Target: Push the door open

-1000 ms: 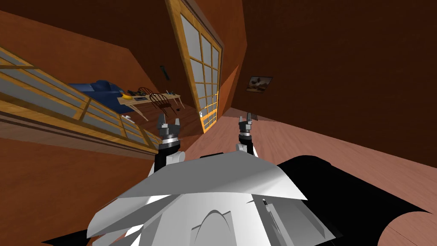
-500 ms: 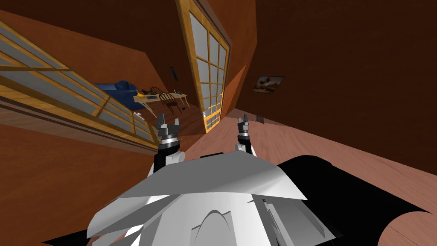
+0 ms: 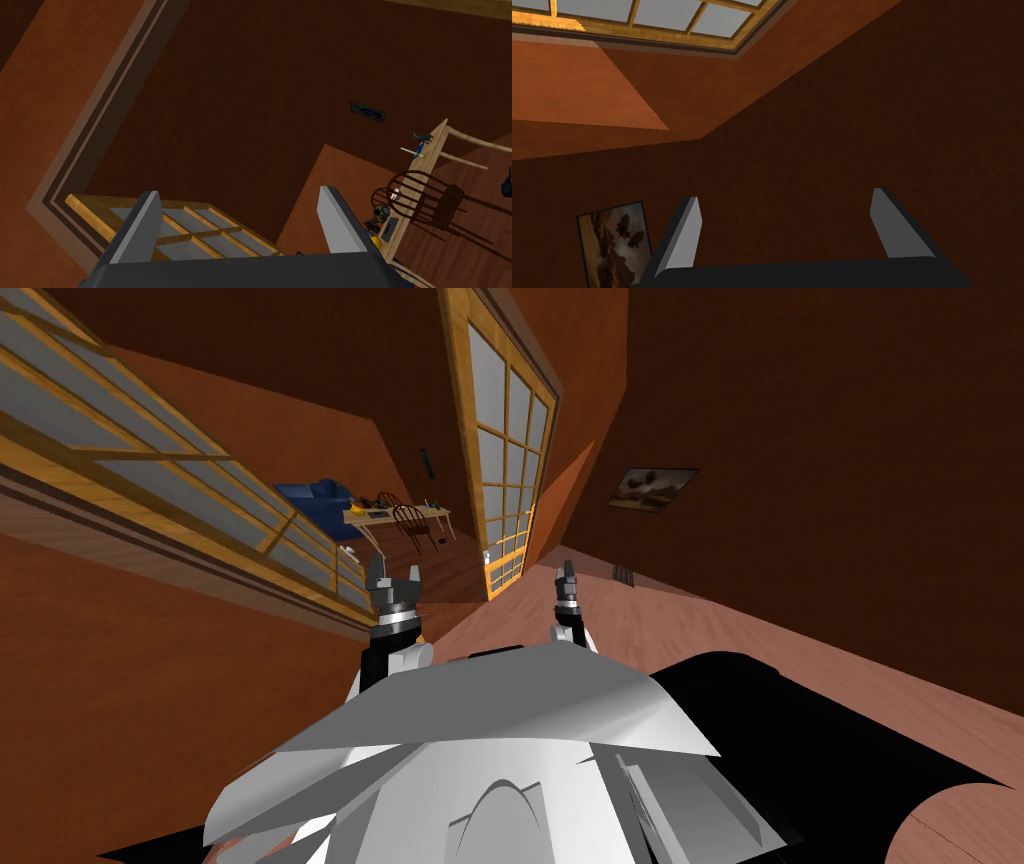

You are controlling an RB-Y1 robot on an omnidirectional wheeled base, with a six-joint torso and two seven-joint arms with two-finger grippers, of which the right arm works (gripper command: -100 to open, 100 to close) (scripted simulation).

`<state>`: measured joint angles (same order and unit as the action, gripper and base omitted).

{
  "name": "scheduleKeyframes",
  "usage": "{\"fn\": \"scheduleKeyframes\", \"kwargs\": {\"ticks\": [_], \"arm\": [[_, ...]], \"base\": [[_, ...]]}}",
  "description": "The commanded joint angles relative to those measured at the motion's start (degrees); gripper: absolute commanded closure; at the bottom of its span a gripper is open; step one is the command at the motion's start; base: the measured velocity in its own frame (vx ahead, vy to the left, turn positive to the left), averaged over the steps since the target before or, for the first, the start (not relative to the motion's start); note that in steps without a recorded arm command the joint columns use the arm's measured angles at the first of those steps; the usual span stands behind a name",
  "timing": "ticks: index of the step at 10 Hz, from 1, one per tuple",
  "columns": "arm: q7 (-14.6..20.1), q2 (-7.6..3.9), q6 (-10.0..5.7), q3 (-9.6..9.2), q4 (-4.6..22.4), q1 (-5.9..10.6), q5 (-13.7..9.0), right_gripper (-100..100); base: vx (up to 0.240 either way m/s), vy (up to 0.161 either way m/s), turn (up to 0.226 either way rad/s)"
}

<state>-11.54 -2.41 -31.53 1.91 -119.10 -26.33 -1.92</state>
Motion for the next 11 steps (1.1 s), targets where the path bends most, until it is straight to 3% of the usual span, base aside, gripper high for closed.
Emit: {"fn": "scheduleKeyframes", "kwargs": {"ticks": [1, 8, 9, 11], "arm": [[-2.4, -0.29, -0.41, 0.06, 2.0, 0.59, -0.3, -100], [-13.7, -1.57, -2.36, 0.42, 11.7, 3.12, -1.8, -100], [-14.1, -1.57, -2.36, 0.42, 11.7, 3.12, -1.8, -100], [-17.6, -1.90, -2.97, 0.53, 14.6, 3.90, -2.3, -100]], "base": [[0.080, -0.036, 0.177], [0.082, -0.041, 0.203], [0.062, -0.040, 0.063], [0.062, -0.031, 0.147]]}}
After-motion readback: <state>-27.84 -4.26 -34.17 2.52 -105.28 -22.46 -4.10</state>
